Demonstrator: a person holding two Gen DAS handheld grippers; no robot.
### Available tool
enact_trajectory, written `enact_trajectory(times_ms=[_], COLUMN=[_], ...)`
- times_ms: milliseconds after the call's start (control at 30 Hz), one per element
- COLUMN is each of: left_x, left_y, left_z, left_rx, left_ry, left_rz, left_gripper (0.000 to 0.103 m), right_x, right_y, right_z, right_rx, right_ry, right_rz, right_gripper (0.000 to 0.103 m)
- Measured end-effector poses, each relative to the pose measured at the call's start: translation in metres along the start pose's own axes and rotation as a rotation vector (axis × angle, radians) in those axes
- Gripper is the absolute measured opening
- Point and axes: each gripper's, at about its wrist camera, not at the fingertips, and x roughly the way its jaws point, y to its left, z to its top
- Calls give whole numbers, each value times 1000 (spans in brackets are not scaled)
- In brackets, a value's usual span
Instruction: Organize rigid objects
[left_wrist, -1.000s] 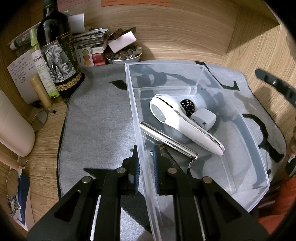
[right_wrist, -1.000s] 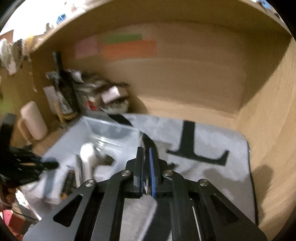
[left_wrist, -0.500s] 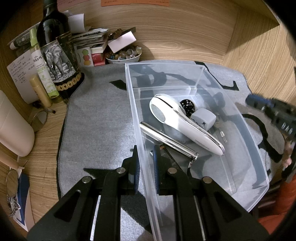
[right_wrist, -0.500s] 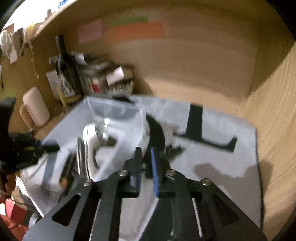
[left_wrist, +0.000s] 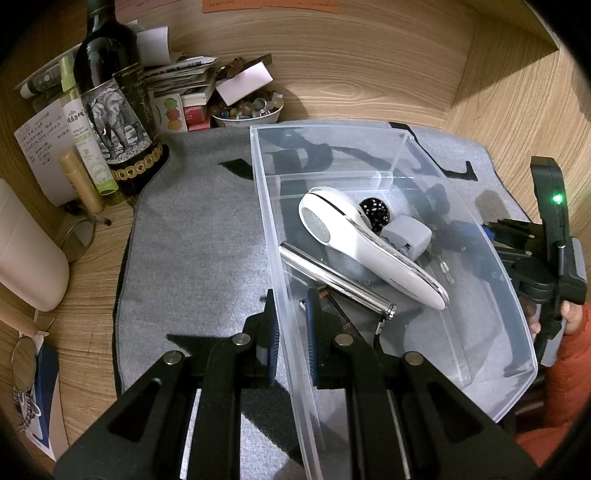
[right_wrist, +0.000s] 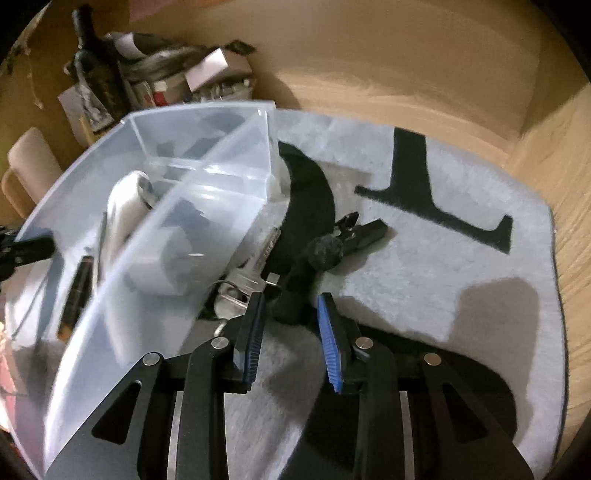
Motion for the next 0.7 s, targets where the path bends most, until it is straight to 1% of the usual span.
enact_trajectory(times_ms=[67, 333, 700], left_x=[0, 0, 0], left_y=[0, 0, 0], left_z=[0, 0, 0], left_rx=[1, 1, 1], left_ry=[0, 0, 0], left_rz=[1, 1, 1], left_gripper=[11, 11, 11], right_x=[0, -15, -58], right_y=[1, 1, 9], right_z=[0, 2, 10], right_rx=[-4, -9, -21], right_ry=[-19, -71, -186], right_rz=[-7, -25, -30], right_gripper=[14, 14, 14])
